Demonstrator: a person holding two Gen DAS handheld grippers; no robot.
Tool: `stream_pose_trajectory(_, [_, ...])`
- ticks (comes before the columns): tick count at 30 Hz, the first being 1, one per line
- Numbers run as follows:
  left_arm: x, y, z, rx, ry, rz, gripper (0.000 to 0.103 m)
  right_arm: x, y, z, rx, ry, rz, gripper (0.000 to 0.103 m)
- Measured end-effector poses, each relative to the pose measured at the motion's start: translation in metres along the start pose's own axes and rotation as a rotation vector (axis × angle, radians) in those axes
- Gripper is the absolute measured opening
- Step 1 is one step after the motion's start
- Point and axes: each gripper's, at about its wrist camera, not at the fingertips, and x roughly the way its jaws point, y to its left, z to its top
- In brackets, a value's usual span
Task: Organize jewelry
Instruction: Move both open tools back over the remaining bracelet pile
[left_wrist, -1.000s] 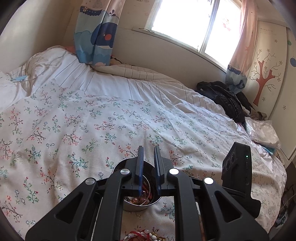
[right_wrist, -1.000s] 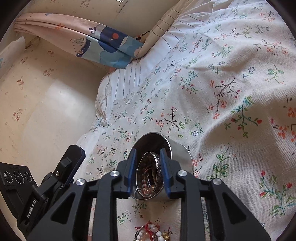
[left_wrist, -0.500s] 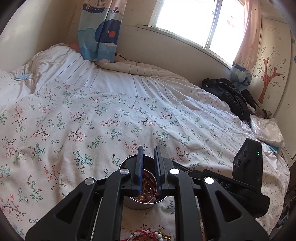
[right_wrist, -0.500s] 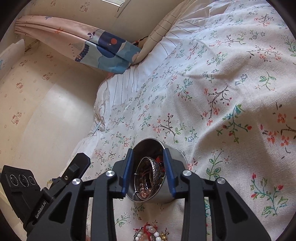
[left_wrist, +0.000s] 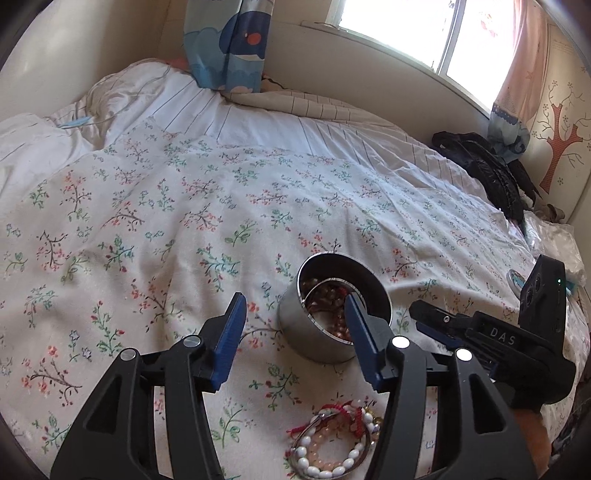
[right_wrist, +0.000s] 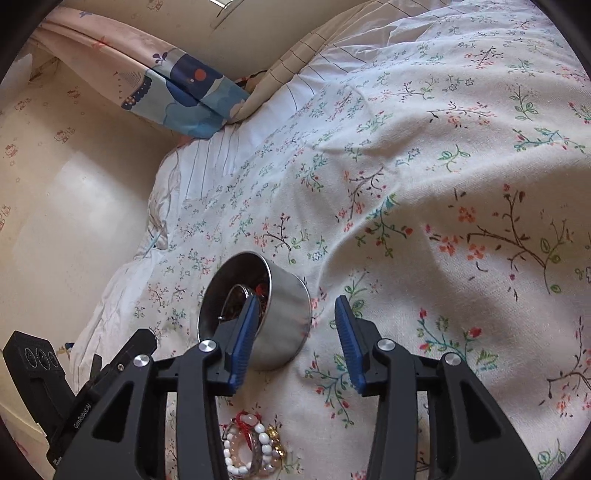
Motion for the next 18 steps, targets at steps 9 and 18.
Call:
stream_pose_trajectory(9, [-0.002,0.012,-0.036,0.068,0.128,0.088,0.053,0.006,0.026,-0.035,-0.149,0.135,-0.023,0.045])
stream_pose_trajectory(18, [-0.009,0.005,-0.048,0.095,0.151,0.089,0.054,0.002,0.030,-0.048,-0.172,0.153,-0.045,0.046])
